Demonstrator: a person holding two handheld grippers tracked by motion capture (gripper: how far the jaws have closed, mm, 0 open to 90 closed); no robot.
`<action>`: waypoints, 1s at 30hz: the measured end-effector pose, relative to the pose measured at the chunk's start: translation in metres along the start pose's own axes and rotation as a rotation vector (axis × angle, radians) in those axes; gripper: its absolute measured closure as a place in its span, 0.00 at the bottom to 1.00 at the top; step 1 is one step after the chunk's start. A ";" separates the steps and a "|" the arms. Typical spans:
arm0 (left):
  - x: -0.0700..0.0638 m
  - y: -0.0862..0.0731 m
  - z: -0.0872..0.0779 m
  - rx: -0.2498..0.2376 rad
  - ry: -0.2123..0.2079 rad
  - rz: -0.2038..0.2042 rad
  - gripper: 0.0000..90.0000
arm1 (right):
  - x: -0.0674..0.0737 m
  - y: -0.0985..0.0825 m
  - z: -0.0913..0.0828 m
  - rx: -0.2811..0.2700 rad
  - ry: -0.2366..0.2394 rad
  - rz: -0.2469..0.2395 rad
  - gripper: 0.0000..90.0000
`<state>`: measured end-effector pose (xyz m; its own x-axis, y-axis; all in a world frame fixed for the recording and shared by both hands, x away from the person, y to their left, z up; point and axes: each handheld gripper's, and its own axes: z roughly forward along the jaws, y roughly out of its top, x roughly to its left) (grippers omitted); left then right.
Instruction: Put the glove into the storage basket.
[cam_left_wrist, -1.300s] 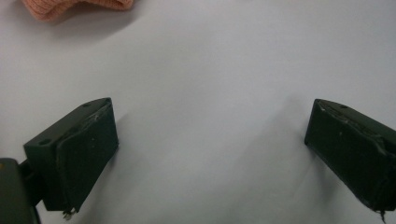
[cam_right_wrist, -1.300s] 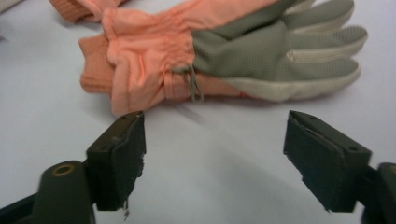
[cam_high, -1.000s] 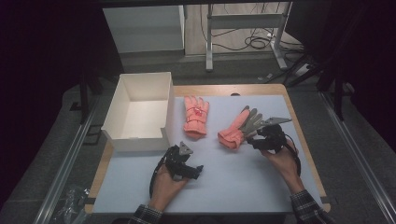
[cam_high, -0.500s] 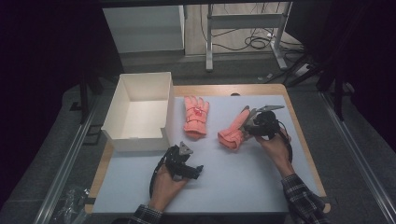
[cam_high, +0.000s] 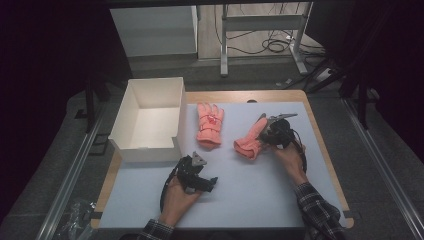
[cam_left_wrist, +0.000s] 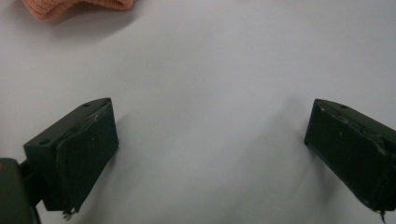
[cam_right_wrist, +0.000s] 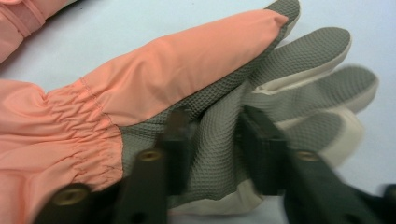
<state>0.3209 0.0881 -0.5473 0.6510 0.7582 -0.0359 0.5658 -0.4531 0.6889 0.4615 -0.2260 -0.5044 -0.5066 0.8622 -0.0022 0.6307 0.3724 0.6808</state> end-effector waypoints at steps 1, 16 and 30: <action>0.000 0.000 0.000 0.000 0.000 0.000 0.03 | 0.000 -0.001 0.000 -0.002 0.010 0.011 0.86; 0.000 0.000 0.000 0.000 0.001 -0.001 0.03 | -0.007 0.000 -0.013 -0.045 0.101 0.073 0.97; 0.000 0.000 0.000 0.000 0.000 -0.001 0.03 | 0.007 0.002 -0.059 -0.091 0.272 0.014 0.97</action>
<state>0.3207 0.0881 -0.5474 0.6504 0.7587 -0.0362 0.5664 -0.4526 0.6887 0.4250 -0.2395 -0.4599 -0.6449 0.7386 0.1964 0.5899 0.3177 0.7423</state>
